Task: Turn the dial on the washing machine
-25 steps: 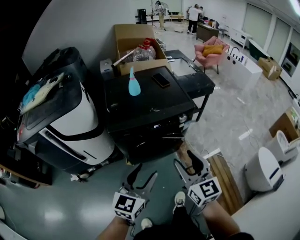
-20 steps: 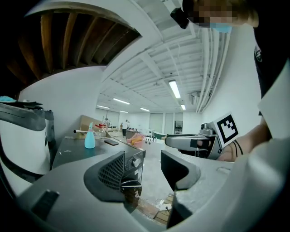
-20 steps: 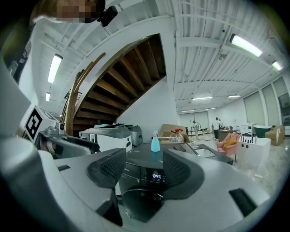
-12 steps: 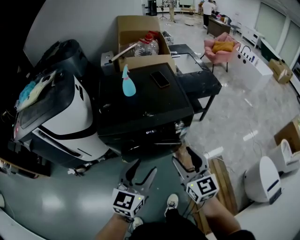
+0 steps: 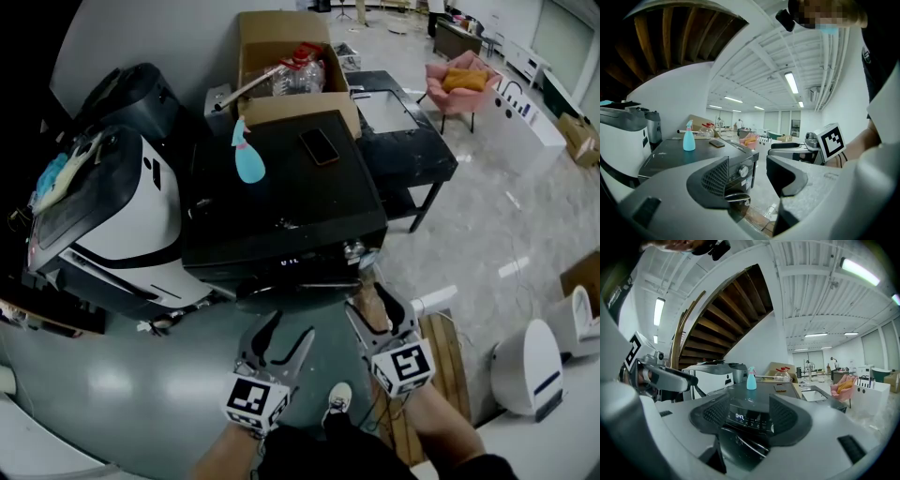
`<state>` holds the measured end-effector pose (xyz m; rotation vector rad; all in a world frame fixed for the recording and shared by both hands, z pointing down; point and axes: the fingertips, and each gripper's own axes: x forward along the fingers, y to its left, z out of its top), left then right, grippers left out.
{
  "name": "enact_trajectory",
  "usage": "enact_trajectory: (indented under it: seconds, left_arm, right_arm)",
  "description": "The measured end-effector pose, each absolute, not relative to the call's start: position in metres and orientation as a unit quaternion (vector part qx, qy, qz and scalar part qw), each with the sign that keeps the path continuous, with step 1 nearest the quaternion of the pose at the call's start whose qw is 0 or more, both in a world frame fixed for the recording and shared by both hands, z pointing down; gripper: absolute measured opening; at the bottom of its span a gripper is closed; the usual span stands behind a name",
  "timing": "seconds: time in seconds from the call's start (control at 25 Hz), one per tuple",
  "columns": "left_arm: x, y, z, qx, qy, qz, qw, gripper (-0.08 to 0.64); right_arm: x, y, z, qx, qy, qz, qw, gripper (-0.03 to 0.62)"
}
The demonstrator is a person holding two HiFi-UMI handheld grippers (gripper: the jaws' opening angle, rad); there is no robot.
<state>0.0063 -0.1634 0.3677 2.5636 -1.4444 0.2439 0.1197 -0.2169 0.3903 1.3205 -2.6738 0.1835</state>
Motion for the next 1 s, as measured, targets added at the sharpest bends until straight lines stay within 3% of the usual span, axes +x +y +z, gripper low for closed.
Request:
enact_trajectory:
  seconds: [1.0]
  left_arm:
    - [0.008,-0.194,0.466,0.873,-0.449,0.113,0.153,0.233]
  right_arm:
    - [0.125,-0.300,0.515,0.488,-0.859,0.045,0.147,0.273]
